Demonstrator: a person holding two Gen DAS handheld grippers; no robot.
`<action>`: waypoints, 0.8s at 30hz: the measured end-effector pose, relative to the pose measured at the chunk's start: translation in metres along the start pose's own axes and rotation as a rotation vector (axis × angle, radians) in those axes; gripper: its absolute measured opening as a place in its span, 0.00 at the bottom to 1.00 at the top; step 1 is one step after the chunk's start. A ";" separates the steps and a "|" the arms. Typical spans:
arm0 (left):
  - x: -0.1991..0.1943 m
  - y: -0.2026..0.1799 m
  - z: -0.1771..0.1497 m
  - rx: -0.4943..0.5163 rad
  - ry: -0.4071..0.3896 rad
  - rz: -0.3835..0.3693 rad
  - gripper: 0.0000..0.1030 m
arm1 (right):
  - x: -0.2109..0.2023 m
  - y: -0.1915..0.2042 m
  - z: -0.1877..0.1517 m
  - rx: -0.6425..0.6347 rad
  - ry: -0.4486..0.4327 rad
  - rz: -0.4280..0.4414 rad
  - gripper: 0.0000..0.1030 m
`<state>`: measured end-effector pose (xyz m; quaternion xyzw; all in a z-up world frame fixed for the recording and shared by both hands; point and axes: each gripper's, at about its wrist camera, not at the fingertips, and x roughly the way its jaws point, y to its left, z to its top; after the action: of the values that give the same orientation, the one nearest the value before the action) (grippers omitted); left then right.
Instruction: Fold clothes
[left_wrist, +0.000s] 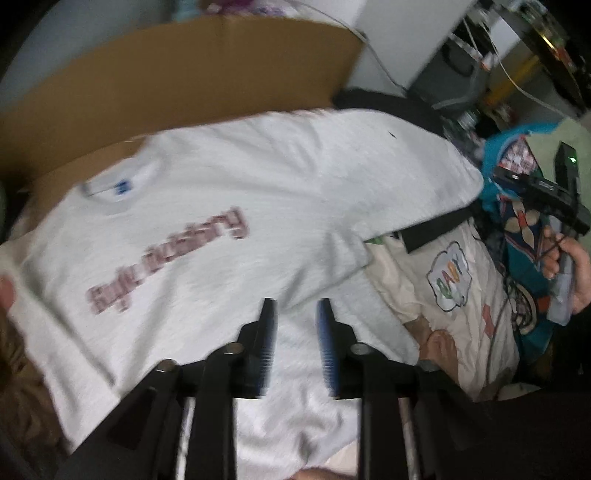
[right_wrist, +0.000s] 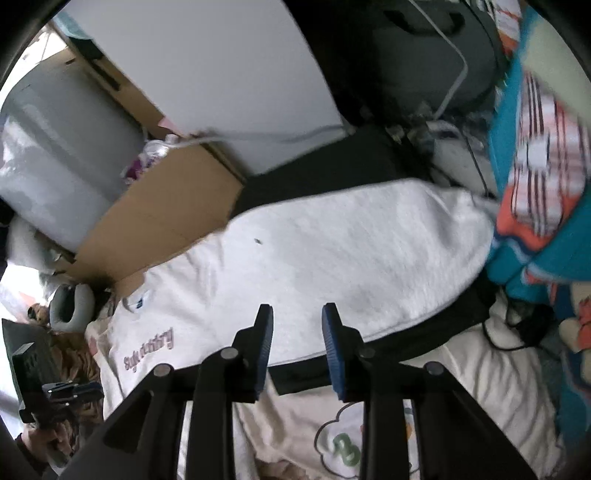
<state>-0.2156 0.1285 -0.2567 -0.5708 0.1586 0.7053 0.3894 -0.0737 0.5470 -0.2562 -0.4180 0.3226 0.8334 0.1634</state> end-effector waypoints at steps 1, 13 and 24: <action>-0.013 0.006 -0.004 -0.018 -0.021 0.033 0.72 | -0.006 0.005 0.004 -0.007 0.000 0.006 0.27; -0.138 0.076 -0.035 -0.222 -0.139 0.151 0.74 | -0.105 0.080 0.061 -0.164 -0.019 0.078 0.36; -0.246 0.104 -0.058 -0.275 -0.195 0.261 0.74 | -0.206 0.135 0.133 -0.248 -0.078 0.126 0.37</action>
<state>-0.2407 -0.0677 -0.0681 -0.5220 0.0950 0.8167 0.2269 -0.1022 0.5367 0.0217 -0.3814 0.2362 0.8910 0.0704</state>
